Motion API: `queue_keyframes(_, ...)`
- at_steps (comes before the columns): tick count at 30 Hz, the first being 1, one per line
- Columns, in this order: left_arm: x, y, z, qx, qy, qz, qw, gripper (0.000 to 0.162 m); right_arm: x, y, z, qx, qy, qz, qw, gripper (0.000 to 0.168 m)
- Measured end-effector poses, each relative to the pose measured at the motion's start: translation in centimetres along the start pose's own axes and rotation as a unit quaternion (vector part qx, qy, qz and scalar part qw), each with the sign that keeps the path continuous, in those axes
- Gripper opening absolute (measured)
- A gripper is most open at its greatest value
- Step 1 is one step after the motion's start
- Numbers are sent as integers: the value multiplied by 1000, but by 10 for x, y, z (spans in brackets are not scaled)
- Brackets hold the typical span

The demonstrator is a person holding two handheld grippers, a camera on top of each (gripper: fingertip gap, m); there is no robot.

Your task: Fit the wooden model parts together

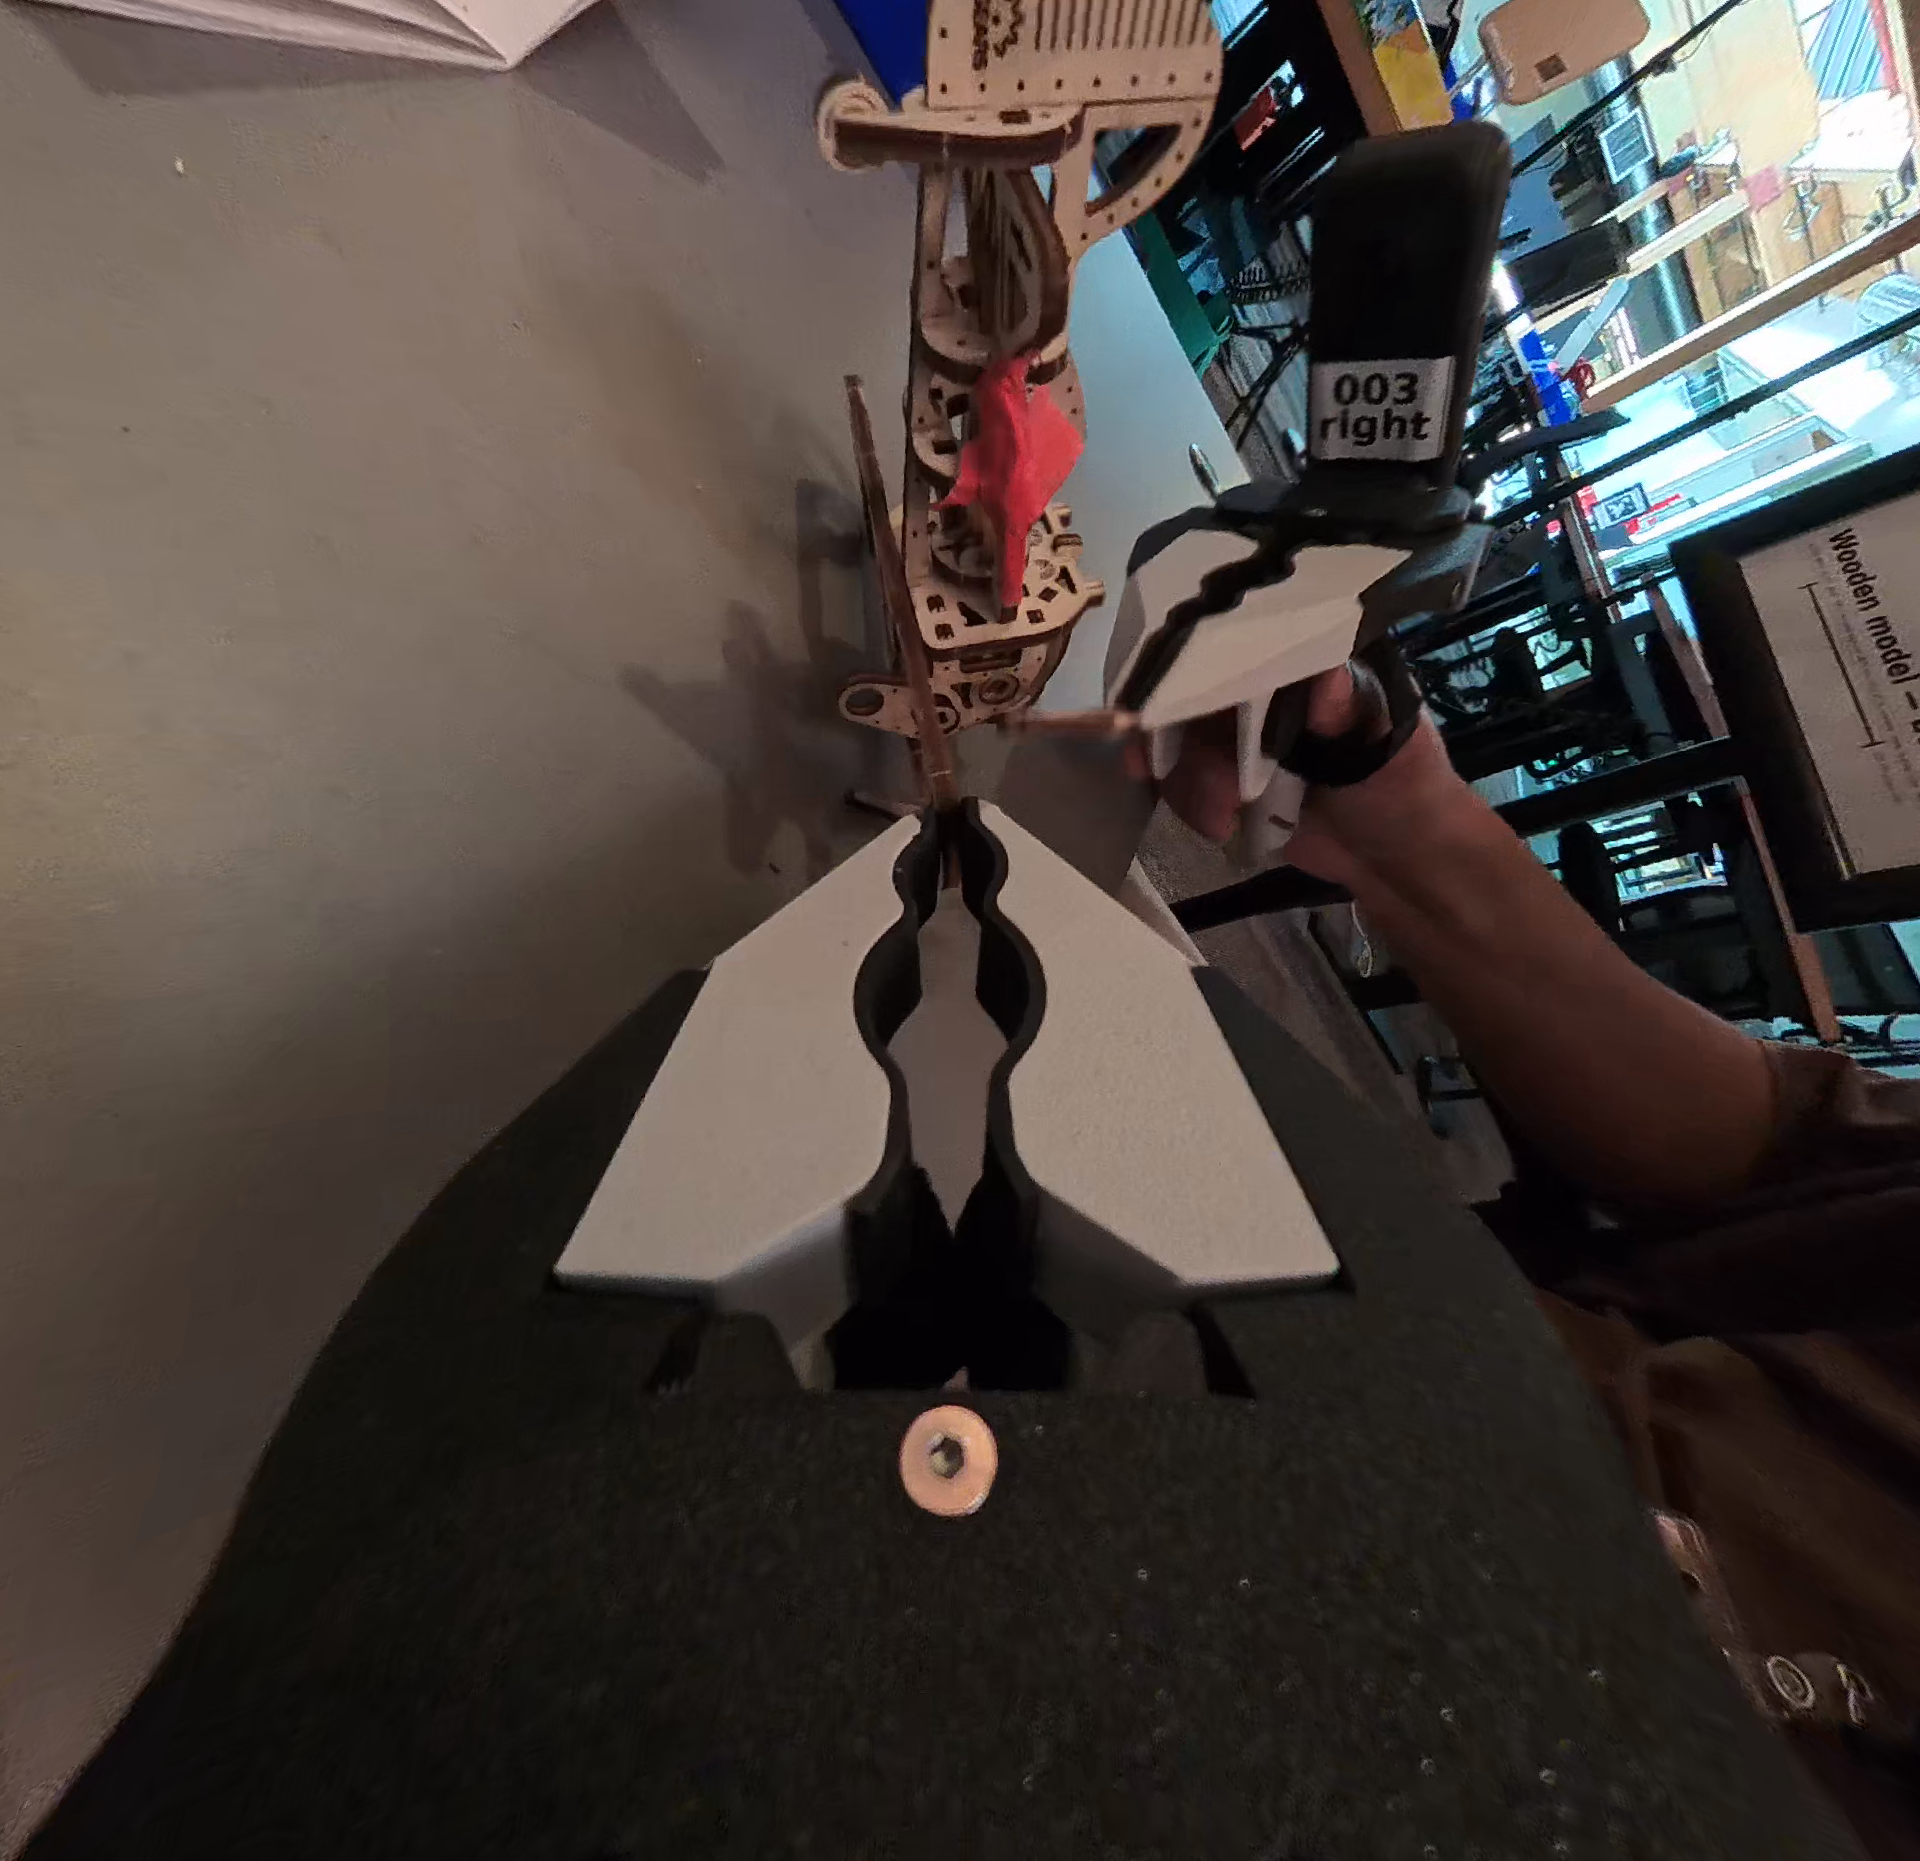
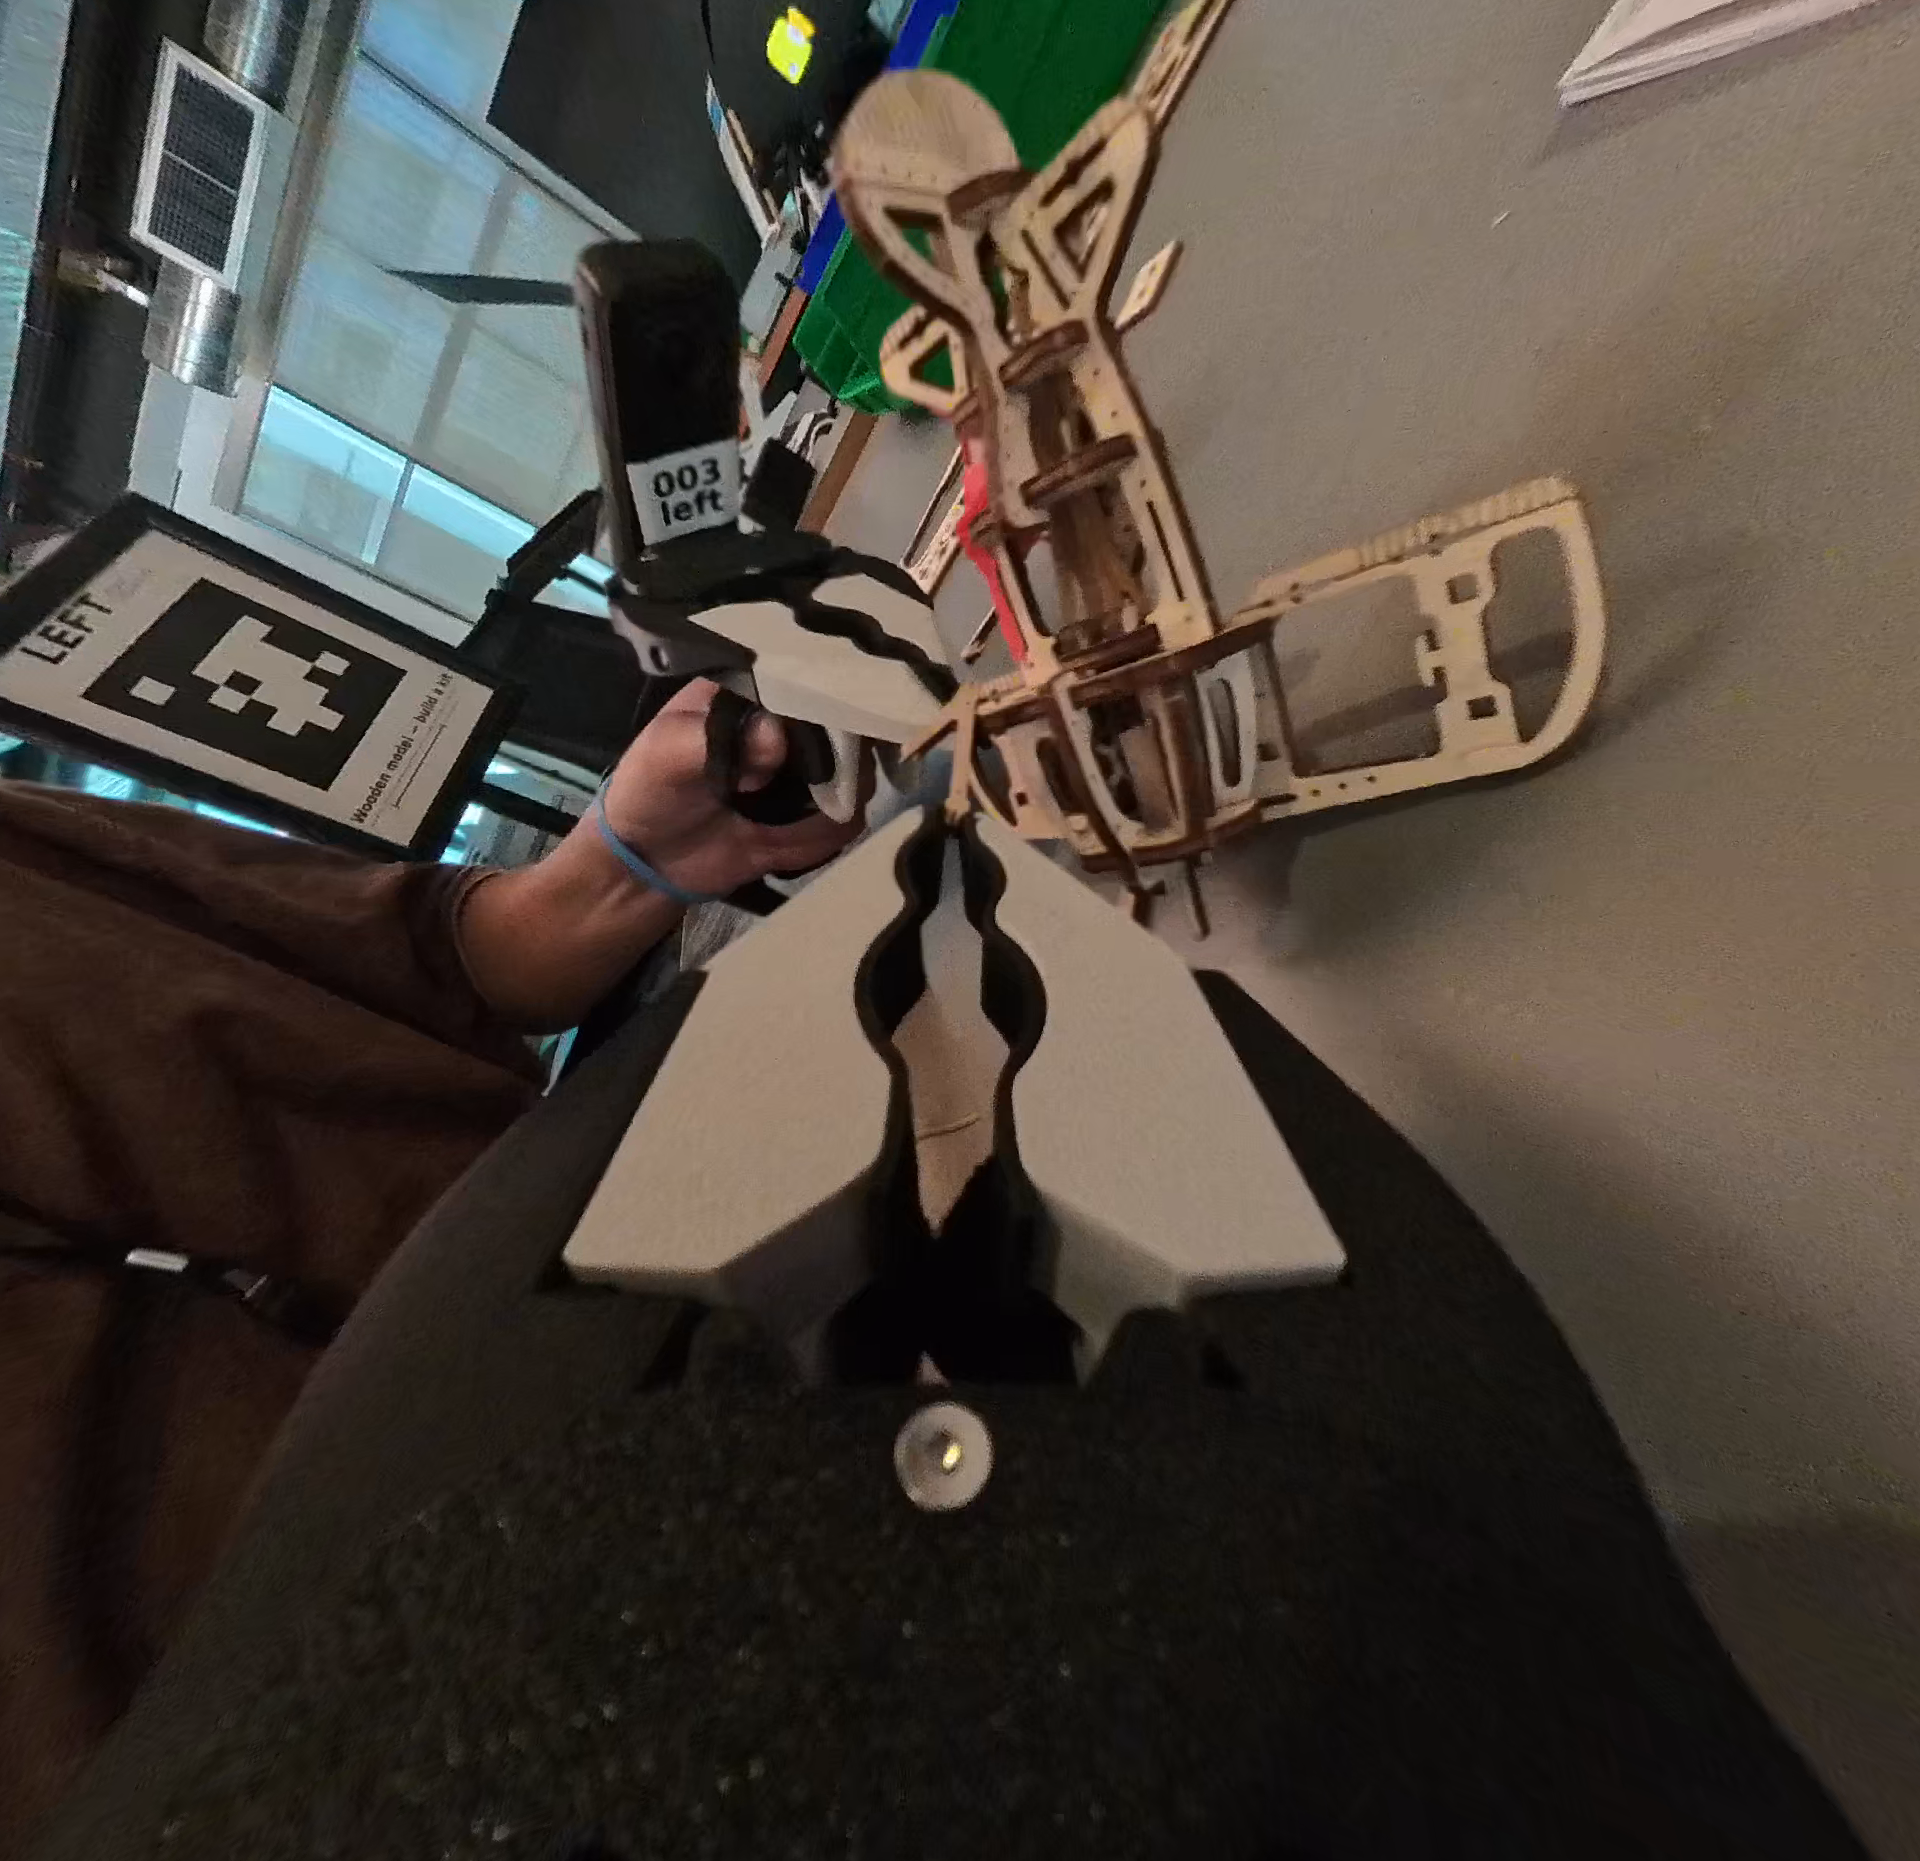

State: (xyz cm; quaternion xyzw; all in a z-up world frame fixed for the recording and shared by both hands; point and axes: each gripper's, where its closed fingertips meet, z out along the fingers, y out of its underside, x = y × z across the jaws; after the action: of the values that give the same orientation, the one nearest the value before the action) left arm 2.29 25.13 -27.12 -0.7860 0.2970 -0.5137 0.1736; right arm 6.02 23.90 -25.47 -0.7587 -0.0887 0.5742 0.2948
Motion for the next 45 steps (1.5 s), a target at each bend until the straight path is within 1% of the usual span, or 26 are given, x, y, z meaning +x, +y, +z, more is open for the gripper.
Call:
queue_keyframes(4, -3, -1, 1, 1, 4, -11, 1000, 0, 7, 3, -7, -11, -2, 70, 998, 1)
queue_keyframes(7, -4, -1, 2, -1, -4, 7, 1000, 0, 5, 7, -1, -26, 27, 89, 995, 1)
queue_keyframes(9, -6, -1, 2, -3, -11, 11, 1000, 0, 8, 10, 4, -21, 39, 133, 990, 1)
queue_keyframes(12, -8, -1, 3, 0, -14, 9, 1000, 0, 13, 18, 9, -9, 27, 206, 978, 1)
queue_keyframes(17, -11, 0, 6, 3, -23, 16, 1000, 0, 14, 22, 9, 12, -4, 264, 964, 1)
queue_keyframes(21, -9, -2, 9, 17, -34, 31, 999, 0, 15, 16, 4, 39, -20, 283, 958, 0)
queue_keyframes(25, -12, 0, 14, 20, -60, 60, 996, 0, 14, 14, 5, 45, -38, 297, 953, 0)
queue_keyframes(35, -13, 0, 17, 31, -62, 56, 996, 0, 21, 12, 3, 69, -9, 294, 953, 0)
queue_keyframes(42, -14, 0, 18, 33, -68, 56, 996, 0, 19, 8, 2, 82, -28, 305, 948, 0)
queue_keyframes(45, -16, -2, 16, 39, -70, 46, 996, 0, 16, 3, -2, 94, -52, 320, 941, 0)
